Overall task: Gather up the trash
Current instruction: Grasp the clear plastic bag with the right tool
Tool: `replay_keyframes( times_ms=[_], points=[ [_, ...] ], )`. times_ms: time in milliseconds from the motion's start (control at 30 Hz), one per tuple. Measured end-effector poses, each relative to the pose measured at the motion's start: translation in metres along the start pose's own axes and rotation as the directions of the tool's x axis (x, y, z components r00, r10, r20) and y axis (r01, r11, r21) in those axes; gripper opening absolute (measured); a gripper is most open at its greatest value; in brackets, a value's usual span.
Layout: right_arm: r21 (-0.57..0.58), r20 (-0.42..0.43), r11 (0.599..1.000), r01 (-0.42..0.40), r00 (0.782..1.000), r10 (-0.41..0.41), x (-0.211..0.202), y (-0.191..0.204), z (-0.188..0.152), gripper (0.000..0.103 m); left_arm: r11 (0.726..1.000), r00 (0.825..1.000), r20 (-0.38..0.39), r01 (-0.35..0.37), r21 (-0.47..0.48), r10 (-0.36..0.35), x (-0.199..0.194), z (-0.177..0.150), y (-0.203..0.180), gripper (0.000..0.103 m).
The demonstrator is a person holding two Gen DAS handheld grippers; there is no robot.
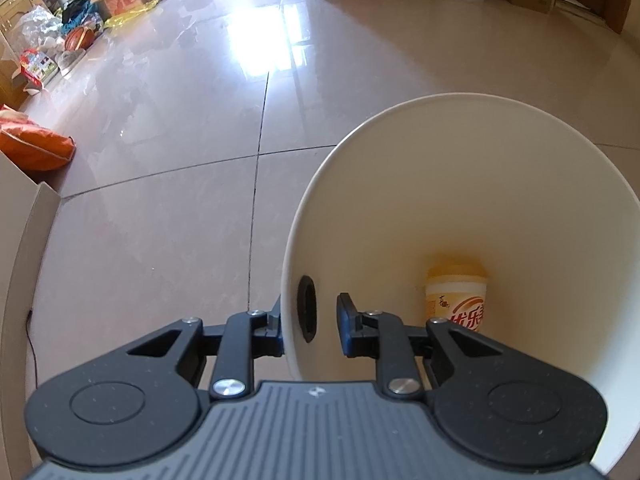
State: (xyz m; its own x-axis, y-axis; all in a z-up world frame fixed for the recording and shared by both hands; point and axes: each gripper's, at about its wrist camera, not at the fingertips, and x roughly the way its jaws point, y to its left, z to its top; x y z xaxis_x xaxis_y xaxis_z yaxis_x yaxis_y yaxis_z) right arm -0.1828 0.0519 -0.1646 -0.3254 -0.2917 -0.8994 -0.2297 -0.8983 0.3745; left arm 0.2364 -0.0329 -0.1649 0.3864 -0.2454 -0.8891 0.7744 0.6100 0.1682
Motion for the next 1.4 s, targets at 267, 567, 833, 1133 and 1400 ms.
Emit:
replay_keyframes(
  times_ms=[267,567,833,1133,1400],
  points=[
    [0.159,0.04,0.987,0.018,0.999,-0.024,0.045,-0.014,0.017,0.091,1.0,1.0,-0.005,0.013,-0.013,-0.013,0.001,0.001,0.004,0.021],
    [0.317,0.018,0.948,0.045,0.998,-0.053,0.092,-0.026,0.03,0.09,1.0,1.0,-0.009,0.021,-0.022,-0.022,0.001,0.001,0.007,0.021],
    [0.392,-0.021,0.918,0.066,0.998,-0.063,0.116,-0.032,0.029,0.077,0.999,1.0,-0.013,0.026,-0.03,-0.027,0.0,0.003,0.01,0.021],
    [0.393,-0.027,0.918,0.05,0.999,-0.043,0.111,-0.032,0.031,0.058,0.999,1.0,-0.016,0.025,-0.033,-0.026,0.004,0.005,0.011,0.021],
    [0.322,-0.035,0.943,0.077,0.997,-0.07,0.097,-0.022,0.038,0.057,0.999,1.0,-0.017,0.022,-0.025,-0.023,0.003,0.004,0.008,0.021]
  ],
)
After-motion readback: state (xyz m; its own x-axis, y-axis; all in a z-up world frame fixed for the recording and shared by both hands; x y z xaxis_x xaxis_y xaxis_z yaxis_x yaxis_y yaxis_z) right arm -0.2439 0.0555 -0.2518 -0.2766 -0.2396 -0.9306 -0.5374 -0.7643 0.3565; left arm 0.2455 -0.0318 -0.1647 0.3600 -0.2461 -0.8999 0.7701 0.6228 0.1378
